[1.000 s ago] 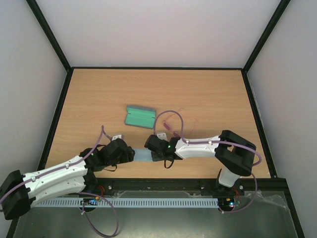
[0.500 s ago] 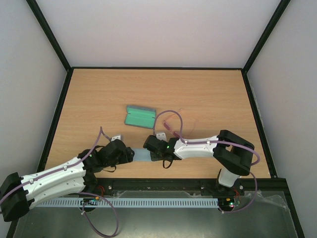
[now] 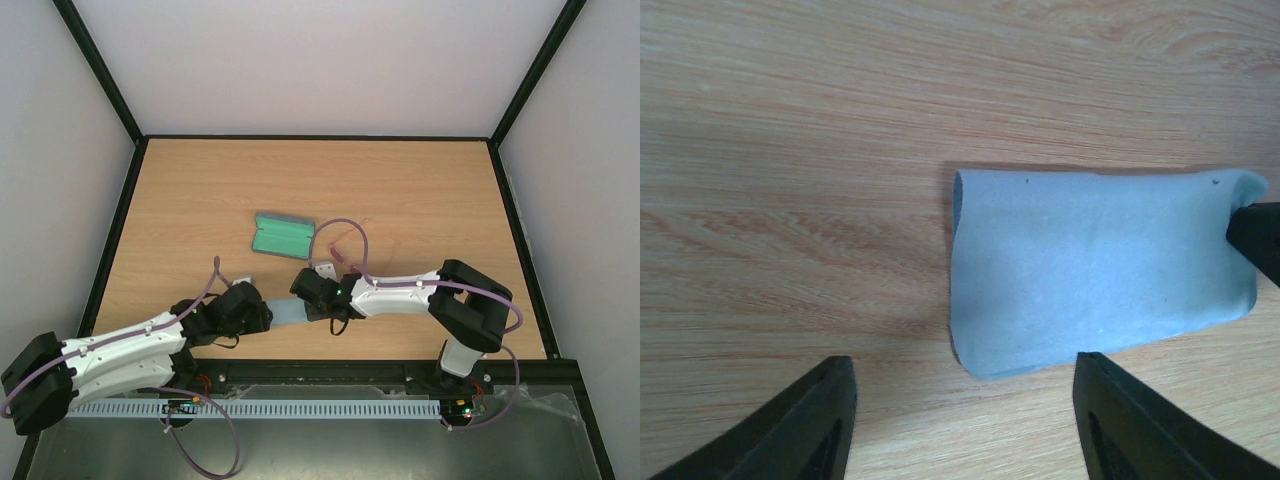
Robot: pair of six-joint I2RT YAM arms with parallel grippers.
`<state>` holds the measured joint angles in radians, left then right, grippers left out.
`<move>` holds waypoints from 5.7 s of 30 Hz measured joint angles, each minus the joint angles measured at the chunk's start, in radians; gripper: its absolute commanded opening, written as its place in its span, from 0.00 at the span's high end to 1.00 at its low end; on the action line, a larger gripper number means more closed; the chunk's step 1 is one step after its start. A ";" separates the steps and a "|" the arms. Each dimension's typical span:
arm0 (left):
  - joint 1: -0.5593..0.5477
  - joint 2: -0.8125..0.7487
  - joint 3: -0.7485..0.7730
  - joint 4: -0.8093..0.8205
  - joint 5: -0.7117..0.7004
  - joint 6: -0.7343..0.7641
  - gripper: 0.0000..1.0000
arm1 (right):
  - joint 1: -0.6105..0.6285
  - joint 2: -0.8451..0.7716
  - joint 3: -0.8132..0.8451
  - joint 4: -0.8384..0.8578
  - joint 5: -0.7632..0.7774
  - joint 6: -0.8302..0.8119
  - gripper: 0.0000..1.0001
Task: Organize the sunglasses
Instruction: Pick up the glasses cleaning cloth from the center of the board, then place the glasses cleaning cloth in the sunglasses case.
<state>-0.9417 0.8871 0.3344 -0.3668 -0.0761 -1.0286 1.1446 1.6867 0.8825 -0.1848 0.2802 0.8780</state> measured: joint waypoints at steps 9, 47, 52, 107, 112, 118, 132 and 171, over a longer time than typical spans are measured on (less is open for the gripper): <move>0.000 0.095 0.003 0.058 0.023 0.010 0.55 | -0.033 0.006 0.007 0.000 0.002 -0.064 0.99; 0.004 0.255 0.064 0.129 -0.018 0.031 0.98 | -0.039 -0.001 0.015 -0.008 -0.027 -0.106 0.99; 0.018 0.245 0.102 0.099 -0.031 0.038 0.98 | -0.039 -0.017 0.042 -0.031 -0.032 -0.112 0.99; 0.557 0.674 0.599 0.153 0.100 0.485 0.98 | -0.243 0.236 0.489 -0.109 0.015 -0.182 0.99; 0.566 0.719 0.615 0.164 0.111 0.492 0.98 | -0.256 0.266 0.508 -0.090 0.021 -0.183 0.99; 0.566 0.765 0.615 0.182 0.122 0.498 0.98 | -0.278 0.289 0.513 -0.077 0.021 -0.188 0.99; 0.579 0.812 0.615 0.200 0.127 0.505 0.98 | -0.296 0.330 0.535 -0.062 0.011 -0.203 0.99; 0.589 0.844 0.578 0.227 0.131 0.513 0.98 | -0.300 0.352 0.544 -0.055 0.013 -0.204 0.99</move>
<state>-0.3527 1.7313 0.9127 -0.1402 0.0551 -0.5159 0.8444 2.0388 1.4269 -0.2401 0.2935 0.6735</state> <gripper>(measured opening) 0.026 0.017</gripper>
